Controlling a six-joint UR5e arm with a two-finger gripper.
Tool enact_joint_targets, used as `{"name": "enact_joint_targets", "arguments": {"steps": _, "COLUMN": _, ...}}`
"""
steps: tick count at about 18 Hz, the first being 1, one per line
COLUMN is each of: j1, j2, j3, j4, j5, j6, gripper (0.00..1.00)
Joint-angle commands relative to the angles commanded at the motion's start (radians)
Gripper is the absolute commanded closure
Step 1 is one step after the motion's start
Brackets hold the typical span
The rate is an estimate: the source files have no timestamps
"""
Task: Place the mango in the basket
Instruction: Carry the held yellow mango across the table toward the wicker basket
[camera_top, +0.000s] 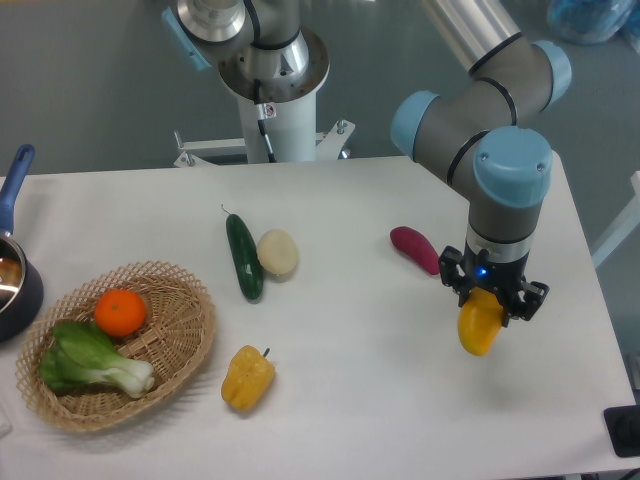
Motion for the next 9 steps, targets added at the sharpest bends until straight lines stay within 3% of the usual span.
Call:
{"name": "enact_joint_targets", "arguments": {"steps": 6, "j1": -0.009, "j2": 0.0, "j3": 0.0, "j4": -0.002, "j5": -0.005, "j6": -0.018, "gripper": 0.73}}
{"name": "enact_joint_targets", "arguments": {"steps": 9, "j1": -0.038, "j2": 0.002, "j3": -0.002, "j4": -0.008, "j5": -0.003, "j6": -0.092, "gripper": 0.73}}
